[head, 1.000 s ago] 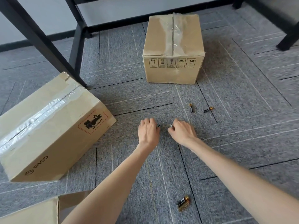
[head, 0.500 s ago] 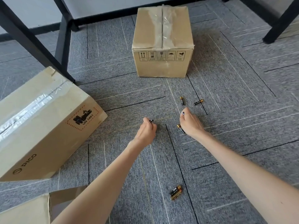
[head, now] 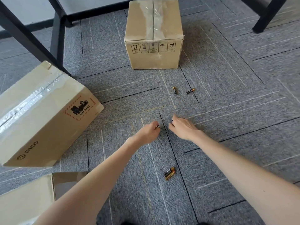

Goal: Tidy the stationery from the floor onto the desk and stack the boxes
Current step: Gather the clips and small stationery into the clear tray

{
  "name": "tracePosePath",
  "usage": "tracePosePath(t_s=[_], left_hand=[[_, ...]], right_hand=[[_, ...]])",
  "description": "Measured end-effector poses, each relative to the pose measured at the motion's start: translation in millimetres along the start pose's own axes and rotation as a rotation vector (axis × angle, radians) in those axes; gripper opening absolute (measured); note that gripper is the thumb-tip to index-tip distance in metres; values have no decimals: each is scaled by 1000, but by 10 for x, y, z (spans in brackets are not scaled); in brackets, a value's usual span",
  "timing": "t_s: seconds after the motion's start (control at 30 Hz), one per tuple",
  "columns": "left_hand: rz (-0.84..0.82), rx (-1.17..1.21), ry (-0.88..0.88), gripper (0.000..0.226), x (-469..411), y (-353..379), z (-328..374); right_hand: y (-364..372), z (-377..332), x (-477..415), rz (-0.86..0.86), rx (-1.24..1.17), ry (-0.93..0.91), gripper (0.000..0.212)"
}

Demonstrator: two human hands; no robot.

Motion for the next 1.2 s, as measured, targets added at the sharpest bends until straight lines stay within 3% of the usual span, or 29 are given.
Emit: tracePosePath(t_s=[0.17,0.3,0.43,0.57,0.7,0.83,0.9,1.03,1.2], left_hand=[[-103,-391,155,34,205,338,128],[-206,-614,230,49,391,592,173],[-163,-952,399,71,592,805,202],[-31,-1046,549,58,764,880,238],[-32,-1044,557,43,851,887,201],[19,-1250,535,27,879,1006,154],[-35,-1327,566,19,870,1110,116],[70,-1168,494,21,677,866,139],[188,-795,351,32,362,446,335]], right_hand=[[22,78,201,-86,-185,9,54],[14,149,323,-116,-274,21,37],[30,168,437,-107,-395,78,48],[45,162,467,-133,-466,102,60],[111,141,417,-122,-446,88,64],[147,108,351,-69,-360,49,21],[74,84,325,-4,-337,34,14],[-96,70,276,76,-292,41,18],[-357,157,118,142,-269,64,25]])
Point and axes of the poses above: each hand's wrist, its own x-axis away from the middle knuckle, its own y-axis out of the palm, z = x × y, the point moved 6 cm from there along -x, towards the middle knuckle, and after that the axes turned 4 degrees about -y, right-handed, at the moved point
